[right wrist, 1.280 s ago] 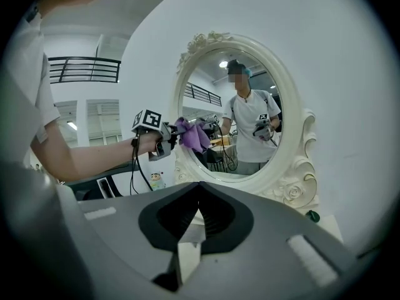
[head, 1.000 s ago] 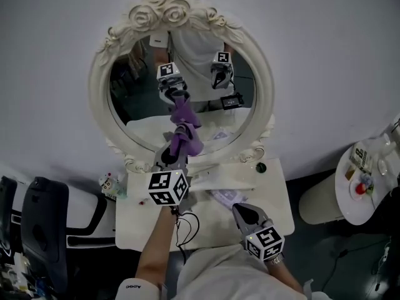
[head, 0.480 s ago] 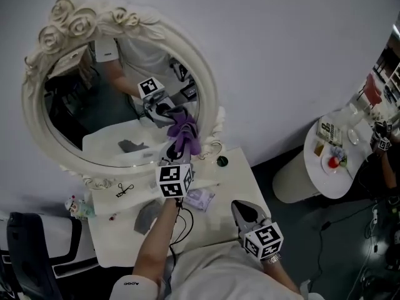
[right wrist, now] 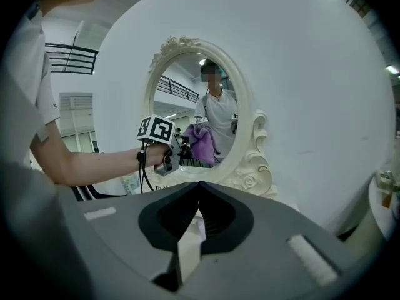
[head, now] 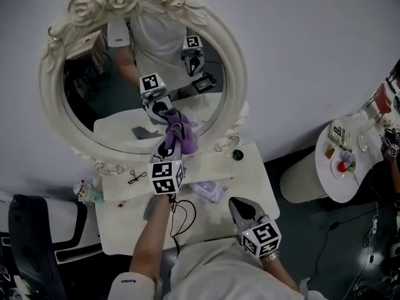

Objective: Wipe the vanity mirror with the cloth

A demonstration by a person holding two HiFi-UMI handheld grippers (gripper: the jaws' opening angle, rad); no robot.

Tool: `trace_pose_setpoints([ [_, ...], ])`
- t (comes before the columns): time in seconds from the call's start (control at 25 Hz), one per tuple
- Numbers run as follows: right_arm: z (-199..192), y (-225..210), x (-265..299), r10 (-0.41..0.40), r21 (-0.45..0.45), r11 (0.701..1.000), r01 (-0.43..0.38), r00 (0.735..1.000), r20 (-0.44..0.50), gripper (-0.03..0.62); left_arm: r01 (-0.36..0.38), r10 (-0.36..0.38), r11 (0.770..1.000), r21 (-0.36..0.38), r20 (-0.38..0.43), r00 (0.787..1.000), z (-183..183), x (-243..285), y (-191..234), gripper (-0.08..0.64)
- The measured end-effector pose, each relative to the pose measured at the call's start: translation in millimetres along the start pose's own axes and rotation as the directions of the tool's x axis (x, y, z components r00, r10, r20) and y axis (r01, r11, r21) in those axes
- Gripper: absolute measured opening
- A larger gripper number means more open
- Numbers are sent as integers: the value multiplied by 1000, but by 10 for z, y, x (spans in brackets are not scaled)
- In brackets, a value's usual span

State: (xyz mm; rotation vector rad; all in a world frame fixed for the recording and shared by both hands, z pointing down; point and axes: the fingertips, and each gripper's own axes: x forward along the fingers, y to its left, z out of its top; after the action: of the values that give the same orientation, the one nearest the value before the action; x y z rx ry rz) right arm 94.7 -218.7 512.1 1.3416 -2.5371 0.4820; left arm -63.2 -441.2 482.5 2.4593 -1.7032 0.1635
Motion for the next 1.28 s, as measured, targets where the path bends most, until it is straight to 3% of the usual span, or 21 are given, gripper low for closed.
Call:
trace_pose_setpoints([
  [0.2,15,343,215,61,-8,998,-61,998,-7,6,-113,113,994,5,-14,994,-82,-413,713,63],
  [0.4,30,647,405,118,-29,992,-119,993,-17,6,-230,230,973,11,-31,973,-156,-797,1396,63],
  [0.72,26,872,534,156,-43,987,-157,987,-35,6,-335,335,942,-13,-27,942,-144,-1166,1993,63],
  [0.88,11,826,530,156,-37,987,-157,987,-36,6,-335,335,942,-36,-9,942,-153,-1190,1907,63],
  [1.28,-18,411,337,129,-31,991,-130,991,-38,6,-143,143,987,-67,-3,990,-326,-620,632,63],
])
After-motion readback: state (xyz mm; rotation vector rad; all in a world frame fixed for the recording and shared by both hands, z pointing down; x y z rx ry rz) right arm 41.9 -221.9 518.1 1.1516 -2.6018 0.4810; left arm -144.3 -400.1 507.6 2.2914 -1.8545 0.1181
